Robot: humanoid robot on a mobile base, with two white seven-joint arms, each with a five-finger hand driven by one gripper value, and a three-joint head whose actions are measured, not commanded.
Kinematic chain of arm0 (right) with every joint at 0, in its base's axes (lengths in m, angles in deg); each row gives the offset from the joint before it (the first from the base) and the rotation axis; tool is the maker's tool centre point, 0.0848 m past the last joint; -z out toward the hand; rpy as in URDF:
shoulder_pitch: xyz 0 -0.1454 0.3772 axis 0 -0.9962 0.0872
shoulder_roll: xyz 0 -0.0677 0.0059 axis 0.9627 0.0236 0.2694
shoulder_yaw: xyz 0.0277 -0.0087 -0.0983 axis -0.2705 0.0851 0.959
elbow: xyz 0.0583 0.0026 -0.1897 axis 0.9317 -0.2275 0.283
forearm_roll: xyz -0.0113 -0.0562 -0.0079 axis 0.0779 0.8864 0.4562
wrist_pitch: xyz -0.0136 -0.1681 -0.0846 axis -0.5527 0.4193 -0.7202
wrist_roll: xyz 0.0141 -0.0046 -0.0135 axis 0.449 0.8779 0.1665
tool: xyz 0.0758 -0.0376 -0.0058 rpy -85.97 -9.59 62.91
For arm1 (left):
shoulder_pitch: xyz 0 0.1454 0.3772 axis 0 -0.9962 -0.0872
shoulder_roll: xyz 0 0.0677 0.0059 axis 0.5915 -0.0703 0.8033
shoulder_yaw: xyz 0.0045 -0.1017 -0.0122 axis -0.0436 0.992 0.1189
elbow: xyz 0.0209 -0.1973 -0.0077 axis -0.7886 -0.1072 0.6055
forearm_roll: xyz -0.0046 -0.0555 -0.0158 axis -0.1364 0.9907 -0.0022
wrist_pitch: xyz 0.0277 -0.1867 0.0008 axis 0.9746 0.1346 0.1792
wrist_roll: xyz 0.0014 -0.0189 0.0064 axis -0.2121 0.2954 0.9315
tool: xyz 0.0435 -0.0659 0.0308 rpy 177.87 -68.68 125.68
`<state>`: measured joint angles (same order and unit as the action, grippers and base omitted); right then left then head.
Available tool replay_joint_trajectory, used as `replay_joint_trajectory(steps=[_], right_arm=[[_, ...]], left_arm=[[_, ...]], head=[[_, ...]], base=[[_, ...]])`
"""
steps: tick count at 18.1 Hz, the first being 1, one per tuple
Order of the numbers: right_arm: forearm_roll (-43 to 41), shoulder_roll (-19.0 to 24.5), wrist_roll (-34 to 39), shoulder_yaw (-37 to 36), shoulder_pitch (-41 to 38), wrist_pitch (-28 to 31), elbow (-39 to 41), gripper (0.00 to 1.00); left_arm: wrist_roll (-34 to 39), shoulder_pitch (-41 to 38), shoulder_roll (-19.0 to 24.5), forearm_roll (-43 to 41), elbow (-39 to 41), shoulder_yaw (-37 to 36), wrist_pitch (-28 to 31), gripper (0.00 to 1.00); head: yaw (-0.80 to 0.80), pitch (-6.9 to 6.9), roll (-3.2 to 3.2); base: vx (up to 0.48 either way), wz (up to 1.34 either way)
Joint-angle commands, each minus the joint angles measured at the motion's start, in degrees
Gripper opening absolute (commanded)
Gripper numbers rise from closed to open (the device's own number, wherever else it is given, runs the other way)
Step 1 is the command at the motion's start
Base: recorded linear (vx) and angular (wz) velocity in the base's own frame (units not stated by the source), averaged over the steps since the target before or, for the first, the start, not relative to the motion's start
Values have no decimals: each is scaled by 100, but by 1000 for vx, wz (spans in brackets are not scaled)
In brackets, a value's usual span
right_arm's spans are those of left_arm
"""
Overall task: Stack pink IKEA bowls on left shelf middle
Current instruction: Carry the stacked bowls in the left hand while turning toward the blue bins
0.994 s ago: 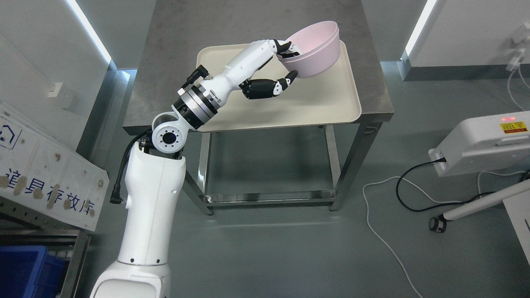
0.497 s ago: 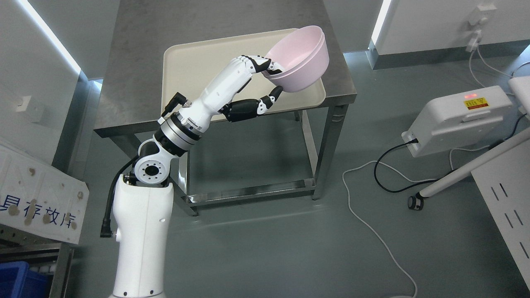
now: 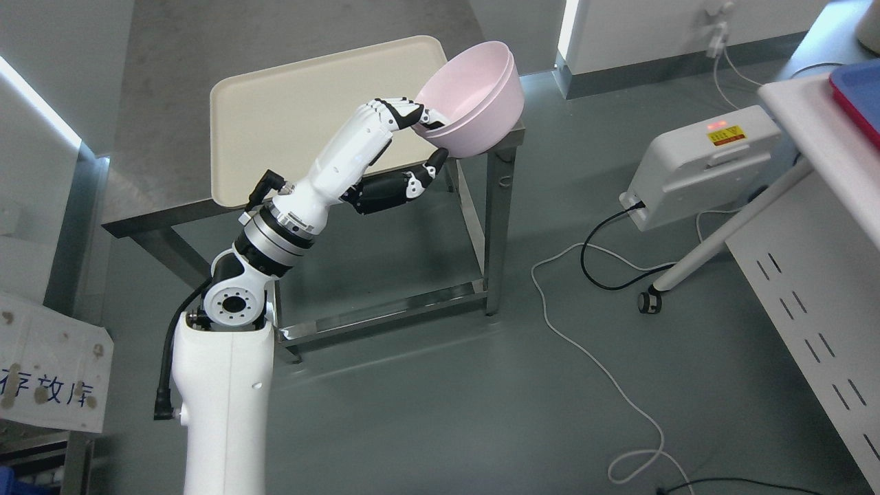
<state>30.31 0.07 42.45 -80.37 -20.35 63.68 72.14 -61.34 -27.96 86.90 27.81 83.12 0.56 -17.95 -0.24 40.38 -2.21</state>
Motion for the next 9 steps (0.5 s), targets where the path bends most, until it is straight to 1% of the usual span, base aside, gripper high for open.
replay_joint_trajectory(steps=[1, 5, 9], right_arm=[[0, -100, 3, 0, 0, -3, 0, 100], [0, -100, 11, 0, 0, -3, 0, 100], [0, -100, 3, 0, 0, -3, 0, 100]], left_arm=[[28, -91, 100, 9, 306, 173, 2, 1], [36, -99, 100, 9, 306, 181, 11, 1], [45, -99, 100, 9, 297, 181, 11, 1]], head=[[0, 0, 0], [0, 0, 0], [0, 0, 0]], base=[[-145, -340], [-177, -312], [-200, -52]])
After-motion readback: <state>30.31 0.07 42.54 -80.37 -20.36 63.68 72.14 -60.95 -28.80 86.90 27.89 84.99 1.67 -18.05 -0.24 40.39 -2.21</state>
